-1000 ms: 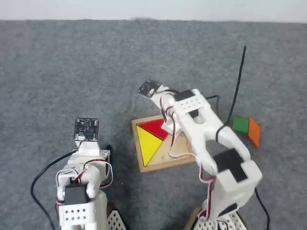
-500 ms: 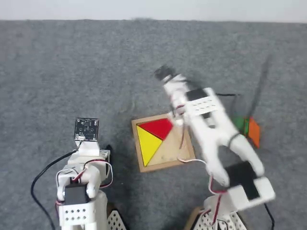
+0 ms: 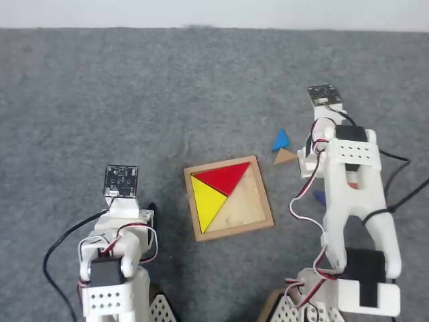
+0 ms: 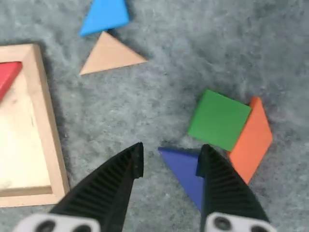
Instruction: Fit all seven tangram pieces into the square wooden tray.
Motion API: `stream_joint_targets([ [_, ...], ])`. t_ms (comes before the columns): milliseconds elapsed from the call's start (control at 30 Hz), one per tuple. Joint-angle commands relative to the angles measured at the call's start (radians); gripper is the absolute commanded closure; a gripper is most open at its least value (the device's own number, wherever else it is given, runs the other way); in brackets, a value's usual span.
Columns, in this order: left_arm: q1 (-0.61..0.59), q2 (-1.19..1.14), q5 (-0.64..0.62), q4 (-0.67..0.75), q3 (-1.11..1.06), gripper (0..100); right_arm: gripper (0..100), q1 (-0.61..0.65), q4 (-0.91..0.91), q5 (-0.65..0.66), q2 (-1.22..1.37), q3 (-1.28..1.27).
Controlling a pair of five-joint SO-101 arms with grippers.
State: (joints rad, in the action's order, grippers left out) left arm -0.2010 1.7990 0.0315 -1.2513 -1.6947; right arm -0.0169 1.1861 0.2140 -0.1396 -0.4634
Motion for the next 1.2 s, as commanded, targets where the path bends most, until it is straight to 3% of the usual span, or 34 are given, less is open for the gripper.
stream_joint_targets([
  [0,0.006,0.011,0.009,-0.006,0.012,85,79.4,0.045,0.015,-0.011,-0.067,0.018],
  [200,0.006,0.011,0.009,-0.006,0.012,85,79.1,0.001,0.018,-0.114,-0.062,0.029],
  [433,0.008,0.011,0.009,-0.006,0.012,85,79.0,0.102,0.030,-0.207,0.084,0.161],
  [667,0.006,0.011,0.009,-0.006,0.012,85,79.0,-0.117,0.113,-0.218,0.084,0.143],
  [833,0.006,0.011,0.009,-0.006,0.012,85,79.0,-0.159,0.030,-0.204,0.033,0.046],
  [1000,0.006,0.011,0.009,-0.006,0.012,85,76.2,-0.194,0.010,-0.066,0.137,0.087],
  [1167,0.006,0.011,0.009,-0.006,0.012,85,65.1,-0.225,0.116,0.203,0.263,0.250],
])
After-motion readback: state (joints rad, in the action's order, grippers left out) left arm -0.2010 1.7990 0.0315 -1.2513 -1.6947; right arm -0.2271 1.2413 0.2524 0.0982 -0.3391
